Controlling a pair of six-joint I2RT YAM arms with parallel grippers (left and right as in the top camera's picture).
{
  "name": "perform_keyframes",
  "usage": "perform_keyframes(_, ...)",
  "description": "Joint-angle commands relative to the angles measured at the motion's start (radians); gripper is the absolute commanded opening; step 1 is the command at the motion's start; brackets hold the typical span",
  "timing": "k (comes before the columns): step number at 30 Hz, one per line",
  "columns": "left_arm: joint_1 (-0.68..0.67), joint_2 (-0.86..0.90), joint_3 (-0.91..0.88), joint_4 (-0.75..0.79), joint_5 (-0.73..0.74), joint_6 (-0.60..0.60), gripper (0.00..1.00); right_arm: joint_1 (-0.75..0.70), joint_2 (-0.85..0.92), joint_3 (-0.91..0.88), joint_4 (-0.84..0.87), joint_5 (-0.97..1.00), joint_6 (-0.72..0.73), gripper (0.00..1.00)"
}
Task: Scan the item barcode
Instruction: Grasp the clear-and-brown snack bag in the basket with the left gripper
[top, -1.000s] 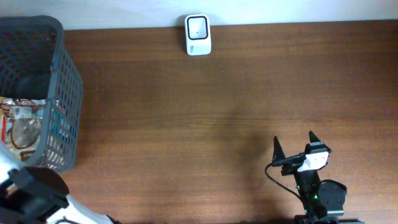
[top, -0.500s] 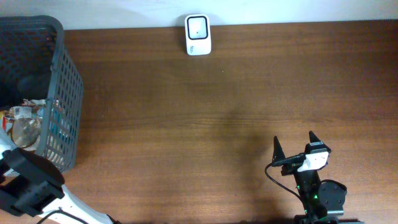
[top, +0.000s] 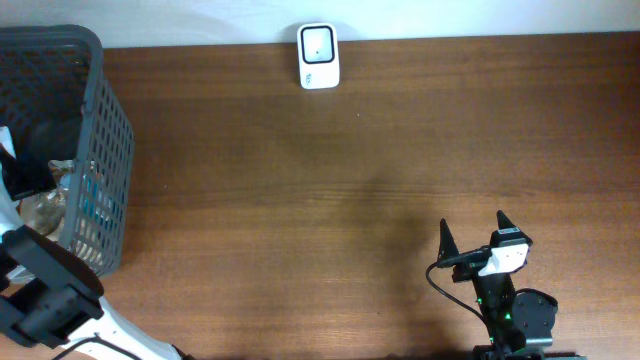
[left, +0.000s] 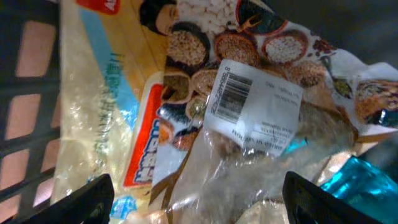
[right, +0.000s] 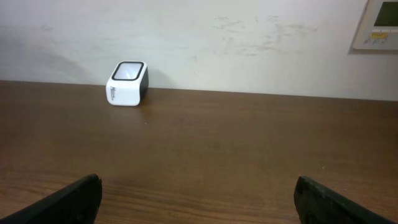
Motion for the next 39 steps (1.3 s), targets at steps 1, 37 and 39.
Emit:
perform_keyframes(1,0.003,0.01,-0.051,0.047,-0.007,0.019,0.89,0.001,-0.006,-0.009,-0.002,0.006,0.0,0.98)
perform_keyframes(37,0.0,-0.052,0.17,0.155,0.06,-0.059,0.0,0.001,-0.006,-0.009,-0.002,0.006,0.0,0.98)
perform_keyframes(39,-0.01,-0.068,0.205,0.16,0.1,-0.059,0.0,0.001,-0.006,-0.009,-0.002,0.006,0.0,0.98)
